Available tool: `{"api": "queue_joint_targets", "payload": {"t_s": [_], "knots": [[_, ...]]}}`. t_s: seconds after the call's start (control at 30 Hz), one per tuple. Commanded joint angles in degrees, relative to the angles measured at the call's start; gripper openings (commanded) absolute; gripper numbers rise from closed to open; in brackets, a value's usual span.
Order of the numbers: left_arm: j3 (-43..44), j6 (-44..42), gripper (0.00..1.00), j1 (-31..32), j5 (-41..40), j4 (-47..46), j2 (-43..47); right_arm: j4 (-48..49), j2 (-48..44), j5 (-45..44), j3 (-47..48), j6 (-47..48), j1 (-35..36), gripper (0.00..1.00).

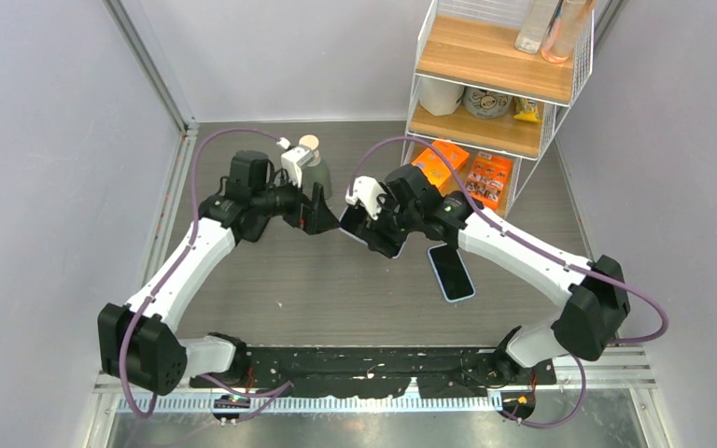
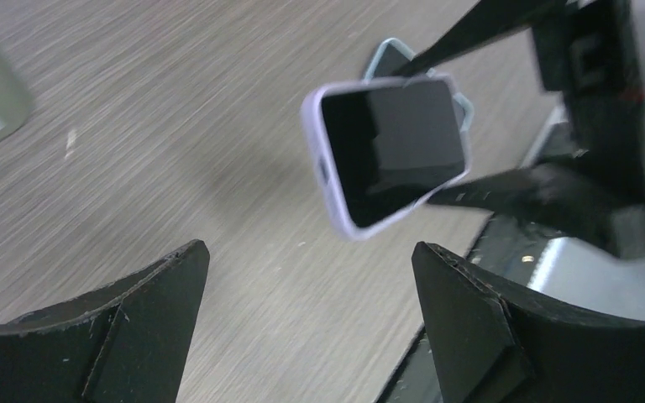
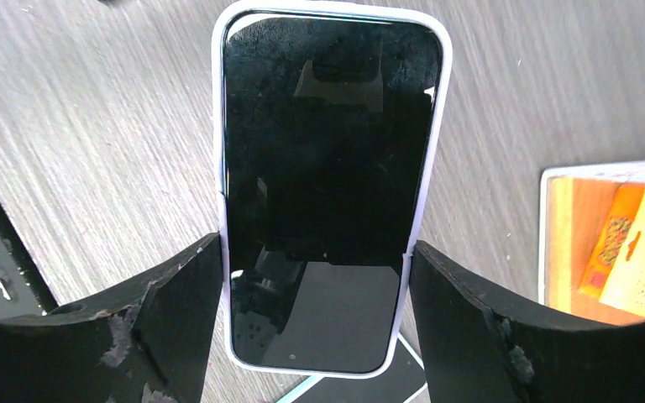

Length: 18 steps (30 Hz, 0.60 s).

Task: Take the phone out of the phone case
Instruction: Adjust the phone.

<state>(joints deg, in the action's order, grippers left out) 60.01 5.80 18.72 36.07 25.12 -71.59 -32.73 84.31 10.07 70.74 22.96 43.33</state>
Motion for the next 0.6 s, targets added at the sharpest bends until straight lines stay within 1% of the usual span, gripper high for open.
{"api": "queue_joint_targets", "payload": {"t_s": [0.0,0.17,0.37,0.4,0.47,0.57], "knots": [[6.39,7.61,0.94,-0.26,14.12,-1.31,-2.29,2.78,-4.55,-3.56,4.25,2.58,4.02,0.05],[8.61,11.6,0.88,-0.09,17.3,-1.22,-5.26,2.61,-5.3,-6.75,7.16,3.42,6.69,0.05],[7.84,13.51,0.81,0.72,20.45,-1.23,-7.7,3.17,-5.31,-9.71,8.91,4.26,8.98,0.05],[7.62,13.51,0.8,0.9,20.55,-1.23,-7.83,3.59,-5.37,-11.63,8.9,4.36,9.06,0.05],[7.22,13.52,0.76,1.2,20.87,-1.38,-8.15,4.23,-5.54,-12.46,8.86,4.51,9.23,0.05],[7.5,13.99,0.65,1.41,21.84,-1.93,-9.29,4.53,-5.44,-12.71,8.97,4.62,9.67,0.05]]}}
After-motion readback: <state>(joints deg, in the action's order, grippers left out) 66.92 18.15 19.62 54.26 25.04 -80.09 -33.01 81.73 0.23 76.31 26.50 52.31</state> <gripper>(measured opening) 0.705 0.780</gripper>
